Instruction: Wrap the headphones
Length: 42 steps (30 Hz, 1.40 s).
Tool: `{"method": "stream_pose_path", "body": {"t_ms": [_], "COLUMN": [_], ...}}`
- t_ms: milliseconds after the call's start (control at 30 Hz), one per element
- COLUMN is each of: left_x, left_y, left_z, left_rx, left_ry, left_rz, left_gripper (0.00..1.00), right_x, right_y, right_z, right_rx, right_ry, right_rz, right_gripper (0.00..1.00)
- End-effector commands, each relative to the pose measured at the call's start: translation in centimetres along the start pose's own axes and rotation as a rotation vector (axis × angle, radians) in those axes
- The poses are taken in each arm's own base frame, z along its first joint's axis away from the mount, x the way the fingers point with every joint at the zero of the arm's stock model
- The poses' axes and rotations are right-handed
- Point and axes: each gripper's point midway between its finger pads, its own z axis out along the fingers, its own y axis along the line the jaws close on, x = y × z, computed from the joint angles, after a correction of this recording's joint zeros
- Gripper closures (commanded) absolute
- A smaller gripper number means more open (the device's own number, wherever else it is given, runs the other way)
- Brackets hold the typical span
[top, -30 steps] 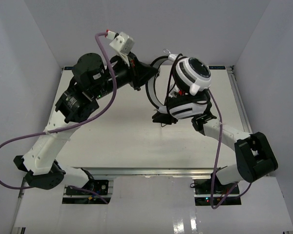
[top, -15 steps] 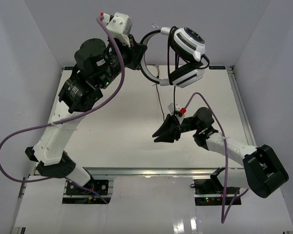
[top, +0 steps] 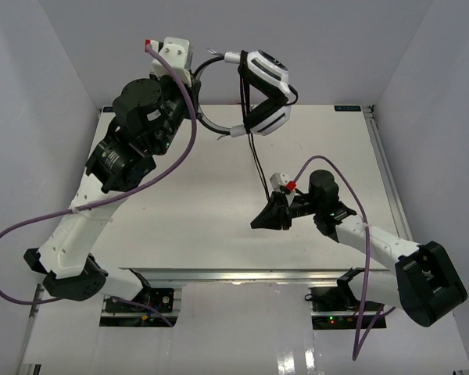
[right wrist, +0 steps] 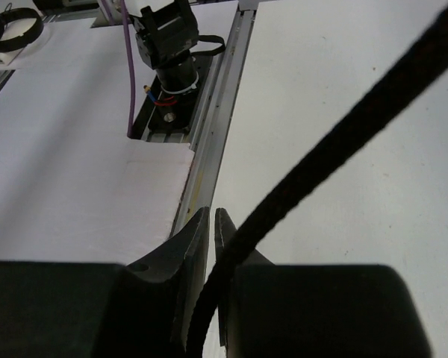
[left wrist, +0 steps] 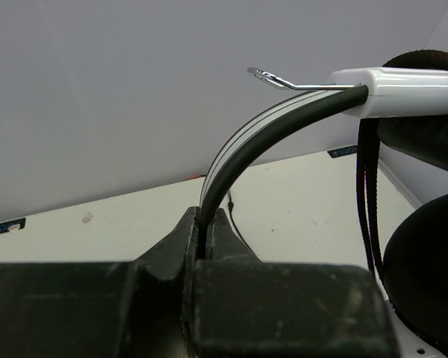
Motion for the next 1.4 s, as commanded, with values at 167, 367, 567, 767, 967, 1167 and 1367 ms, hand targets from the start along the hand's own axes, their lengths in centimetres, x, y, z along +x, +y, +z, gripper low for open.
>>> {"method": "stream_pose_path", "body": {"t_ms": [167, 367, 567, 767, 967, 1167, 1367], "left_x": [-6.5, -5.0, 1.9, 14.2, 27.6, 31.2, 28.6], "left_y": [4.4, 5.9, 8.4, 7.8, 5.3, 1.3, -4.8], "left_z": [-4.5, -2.7, 4.2, 9.9, 9.2, 5.8, -0.2], "left_rx": [-0.118, -0.234, -0.297, -0.215, -0.101, 0.082, 0.386], "left_ry": [-0.241, -0.207, -0.034, 0.23, 0.51, 0.59, 0.531], "left_rz": [-0.145, -0.045, 0.05, 0.075, 0.07, 0.043, -0.053], "left_gripper": [1.0, 1.0, 1.0, 1.0, 1.0, 1.0, 1.0], "right_x": [-0.7, -0.9, -3.6, -9.8, -17.2, -20.0, -17.4], "right_y": [-1.0, -1.7, -4.1, -7.2, -9.2, -11.8, -13.4], "right_z": [-0.9, -1.6, -3.8, -8.4, -11.1, -12.1, -11.6], "right_rx": [0.037, 0.113, 0.322, 0.594, 0.773, 0.901, 0.894], "right_ry": [-0.028, 0.032, 0.271, 0.522, 0.538, 0.533, 0.494], "right_rz": [0.053, -0.043, -0.25, -0.547, -0.74, -0.816, -0.761], "right_gripper": [0.92, 0.92, 0.92, 0.92, 0.92, 0.92, 0.89]}}
